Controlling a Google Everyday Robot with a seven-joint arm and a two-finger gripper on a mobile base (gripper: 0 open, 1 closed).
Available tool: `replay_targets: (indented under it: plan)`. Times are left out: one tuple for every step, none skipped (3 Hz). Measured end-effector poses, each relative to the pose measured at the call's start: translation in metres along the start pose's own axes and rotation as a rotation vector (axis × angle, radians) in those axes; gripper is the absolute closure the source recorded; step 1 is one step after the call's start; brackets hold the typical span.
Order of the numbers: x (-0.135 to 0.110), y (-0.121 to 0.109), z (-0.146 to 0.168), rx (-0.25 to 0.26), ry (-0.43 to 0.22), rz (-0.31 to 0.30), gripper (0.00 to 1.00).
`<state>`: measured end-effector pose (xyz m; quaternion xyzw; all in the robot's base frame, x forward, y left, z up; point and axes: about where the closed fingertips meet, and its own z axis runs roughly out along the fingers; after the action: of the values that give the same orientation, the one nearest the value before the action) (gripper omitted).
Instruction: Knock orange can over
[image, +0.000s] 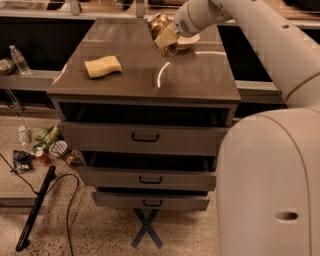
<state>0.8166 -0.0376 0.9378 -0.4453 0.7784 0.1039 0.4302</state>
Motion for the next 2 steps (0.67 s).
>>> replay_targets:
  plan:
    - [0.050,0.013,0.003,-0.054,0.294,-0.090,1.00]
    - [0.081,0.025,-0.002,-0.112,0.466,-0.139,1.00]
